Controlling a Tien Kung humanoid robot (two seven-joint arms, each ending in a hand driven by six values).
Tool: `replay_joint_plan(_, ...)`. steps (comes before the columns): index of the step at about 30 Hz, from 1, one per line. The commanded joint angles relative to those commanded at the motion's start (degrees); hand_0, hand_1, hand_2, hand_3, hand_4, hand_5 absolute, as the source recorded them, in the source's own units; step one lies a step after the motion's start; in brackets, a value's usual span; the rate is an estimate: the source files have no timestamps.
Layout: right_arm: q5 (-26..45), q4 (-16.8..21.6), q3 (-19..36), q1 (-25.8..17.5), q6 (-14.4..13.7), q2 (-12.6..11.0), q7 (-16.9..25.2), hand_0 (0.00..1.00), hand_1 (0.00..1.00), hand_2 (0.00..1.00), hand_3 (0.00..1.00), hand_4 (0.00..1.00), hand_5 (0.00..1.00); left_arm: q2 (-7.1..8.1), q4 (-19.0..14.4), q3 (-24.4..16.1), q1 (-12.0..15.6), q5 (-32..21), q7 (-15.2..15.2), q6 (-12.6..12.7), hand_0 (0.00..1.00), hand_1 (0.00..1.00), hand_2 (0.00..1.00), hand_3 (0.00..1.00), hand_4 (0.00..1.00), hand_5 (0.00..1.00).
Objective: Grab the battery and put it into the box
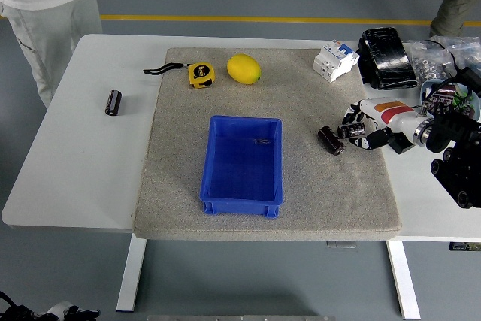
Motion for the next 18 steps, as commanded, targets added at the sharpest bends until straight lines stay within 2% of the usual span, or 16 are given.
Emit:
replay_joint_plan(15, 0.9, -0.6, -0.6, -1.0, -0.7, 1.0, -0.8, 0.532, 0.53, 0.551, 0.541, 0.661, 0.126, -0.13, 0.1, 0.1, 0.2, 0.0, -0.1, 0.0, 0.748, 0.702, 0.709, 0.568, 0.608, 0.529)
replay_joint_plan(16, 0.9, -0.5, -0.5, -1.0, -0.8, 1.0, -0.8, 0.472, 0.493, 0.521, 0.509, 0.633, 0.102, -0.13, 0.1, 0.1, 0.2, -0.1, -0.1, 0.0, 0.748, 0.701, 0.709, 0.568, 0.608, 0.529)
replay_joint_plan(18, 0.8, -0.4, -0.4, -0.9, -1.1, 1.0, -0.7, 0.472, 0.493, 0.521, 0.509, 0.633, 0.102, -0.12, 0.0, 0.1, 0.2, -0.1, -0.1, 0.0, 0.748, 0.701, 0.709, 0.568, 0.608, 0.529)
